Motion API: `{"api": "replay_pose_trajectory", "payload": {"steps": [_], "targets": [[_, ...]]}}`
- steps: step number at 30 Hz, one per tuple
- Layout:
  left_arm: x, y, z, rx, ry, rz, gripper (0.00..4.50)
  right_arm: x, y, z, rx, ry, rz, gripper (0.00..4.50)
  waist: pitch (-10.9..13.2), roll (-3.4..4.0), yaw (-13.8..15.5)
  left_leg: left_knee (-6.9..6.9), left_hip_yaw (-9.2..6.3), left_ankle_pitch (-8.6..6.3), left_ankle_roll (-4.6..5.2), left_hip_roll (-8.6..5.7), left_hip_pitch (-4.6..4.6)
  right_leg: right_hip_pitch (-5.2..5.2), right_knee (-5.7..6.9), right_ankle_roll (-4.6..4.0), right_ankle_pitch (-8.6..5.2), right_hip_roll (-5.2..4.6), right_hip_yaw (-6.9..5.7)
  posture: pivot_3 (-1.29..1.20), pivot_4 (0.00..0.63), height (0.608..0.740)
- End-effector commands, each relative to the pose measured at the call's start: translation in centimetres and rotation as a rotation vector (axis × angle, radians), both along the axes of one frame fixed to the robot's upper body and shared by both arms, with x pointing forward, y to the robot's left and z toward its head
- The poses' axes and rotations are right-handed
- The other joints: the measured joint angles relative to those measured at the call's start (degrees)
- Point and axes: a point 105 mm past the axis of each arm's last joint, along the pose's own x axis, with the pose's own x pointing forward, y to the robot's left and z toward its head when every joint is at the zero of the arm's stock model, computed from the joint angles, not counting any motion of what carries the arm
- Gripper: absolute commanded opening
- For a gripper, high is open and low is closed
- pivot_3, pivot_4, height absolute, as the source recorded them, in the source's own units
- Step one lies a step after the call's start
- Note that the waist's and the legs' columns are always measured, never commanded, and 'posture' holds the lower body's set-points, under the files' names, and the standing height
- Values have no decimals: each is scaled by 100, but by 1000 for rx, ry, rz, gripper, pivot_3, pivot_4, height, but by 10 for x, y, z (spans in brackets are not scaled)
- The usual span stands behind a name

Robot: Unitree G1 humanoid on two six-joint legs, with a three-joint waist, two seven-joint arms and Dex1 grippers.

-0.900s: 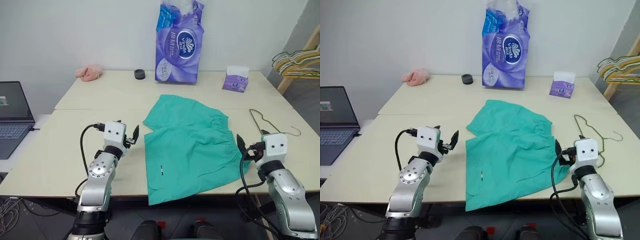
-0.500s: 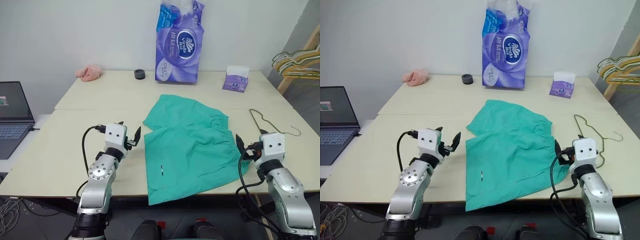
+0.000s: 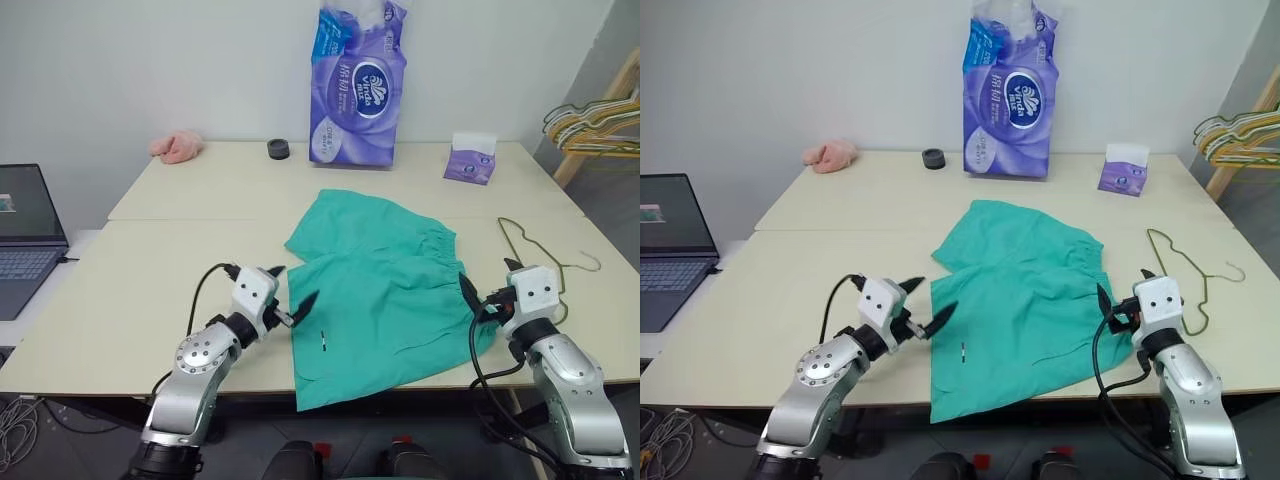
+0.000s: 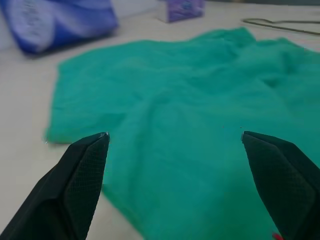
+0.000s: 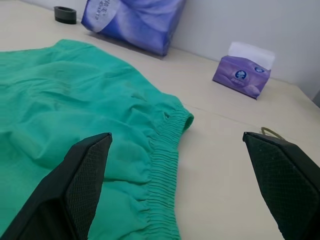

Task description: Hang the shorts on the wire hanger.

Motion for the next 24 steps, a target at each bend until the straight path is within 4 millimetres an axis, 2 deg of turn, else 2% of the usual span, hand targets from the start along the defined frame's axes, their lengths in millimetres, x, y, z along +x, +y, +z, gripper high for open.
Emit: {"api": "replay_pose_trajectory", "payload": {"steps": [1,4,7,11,15,19,22,24], "targets": [[-31,-14,4,27,114,-263,4472,-18,35,8,0,47,279,4500,2,1,-39,0,1,-1,1,5,0,0,0,-1,-5,0,0,78,39,740],[-46,-14,0,109,175,-398,4472,-45,57,-2,-32,180,508,4500,3,2,-72,-1,-1,-1,1,13,1,1,0,0,-26,2,-7,66,43,740],[-55,-15,-5,182,207,-489,4472,-66,64,-7,-47,291,635,4500,4,0,-98,-2,1,-2,2,17,1,2,-4,-4,-32,3,-7,59,45,740],[-56,-17,-19,276,197,-529,4472,-76,60,-13,-84,344,674,4500,4,-1,-102,-2,3,-3,2,21,1,2,-7,-2,-32,4,-9,44,47,740],[-44,-19,-31,319,160,-479,4472,-76,52,-20,-89,339,651,4500,5,-5,-107,-2,4,-3,2,22,1,2,-6,4,-29,5,-7,27,48,740],[-33,-21,-30,279,153,-417,4472,-80,43,-28,-94,351,640,4500,6,-7,-106,-2,5,-4,2,22,1,2,-8,7,-28,5,-7,22,48,740],[-28,-23,-26,221,174,-381,3924,-85,37,-36,-101,365,636,4500,6,-6,-114,-2,5,-4,2,23,1,1,-7,10,-26,5,-6,18,49,740],[-27,-23,-23,173,211,-366,3347,-88,34,-40,-107,374,634,4500,6,-7,-115,-2,6,-4,2,26,1,1,-6,10,-26,6,-8,18,49,740]]}}
